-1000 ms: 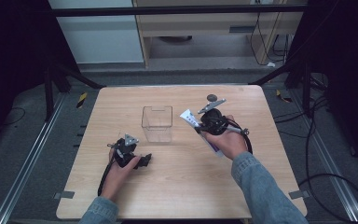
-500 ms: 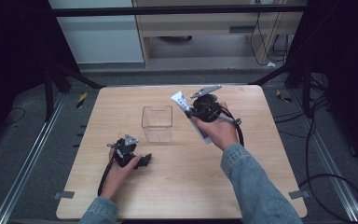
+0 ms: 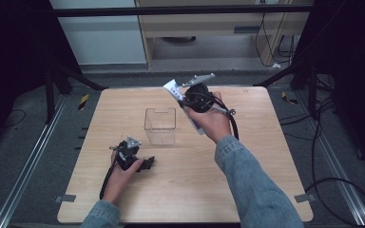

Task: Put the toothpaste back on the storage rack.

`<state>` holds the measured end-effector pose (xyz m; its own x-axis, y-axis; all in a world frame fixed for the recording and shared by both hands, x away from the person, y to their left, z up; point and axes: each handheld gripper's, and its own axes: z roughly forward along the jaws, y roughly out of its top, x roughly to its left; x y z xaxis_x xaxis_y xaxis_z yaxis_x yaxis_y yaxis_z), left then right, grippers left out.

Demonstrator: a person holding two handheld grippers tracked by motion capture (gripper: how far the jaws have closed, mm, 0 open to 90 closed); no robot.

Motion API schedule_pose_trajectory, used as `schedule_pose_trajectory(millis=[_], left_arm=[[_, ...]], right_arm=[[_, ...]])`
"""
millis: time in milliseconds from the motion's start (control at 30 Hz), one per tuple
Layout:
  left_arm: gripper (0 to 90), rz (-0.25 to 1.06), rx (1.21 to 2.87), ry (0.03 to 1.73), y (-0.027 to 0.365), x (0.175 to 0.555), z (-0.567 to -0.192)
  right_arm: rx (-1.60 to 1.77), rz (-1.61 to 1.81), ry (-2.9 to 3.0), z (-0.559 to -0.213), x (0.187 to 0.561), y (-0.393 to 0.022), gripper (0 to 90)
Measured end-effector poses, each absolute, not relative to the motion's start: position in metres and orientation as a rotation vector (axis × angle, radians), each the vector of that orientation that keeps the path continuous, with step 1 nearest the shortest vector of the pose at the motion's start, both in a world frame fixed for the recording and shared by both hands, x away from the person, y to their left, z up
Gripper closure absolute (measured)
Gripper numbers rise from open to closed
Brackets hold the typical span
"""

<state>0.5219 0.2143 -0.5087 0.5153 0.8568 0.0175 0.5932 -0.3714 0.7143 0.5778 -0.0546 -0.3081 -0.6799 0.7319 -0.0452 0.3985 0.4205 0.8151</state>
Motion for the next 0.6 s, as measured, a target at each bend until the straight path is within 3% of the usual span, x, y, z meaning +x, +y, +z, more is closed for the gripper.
schedule_pose_trajectory(millis=[600], left_arm=[[0.0, 0.518, 2.097, 1.177, 0.214, 0.522, -0.509]], right_arm=[[0.946, 1.264, 2.196, -0.287, 0.599, -0.005, 77.4]])
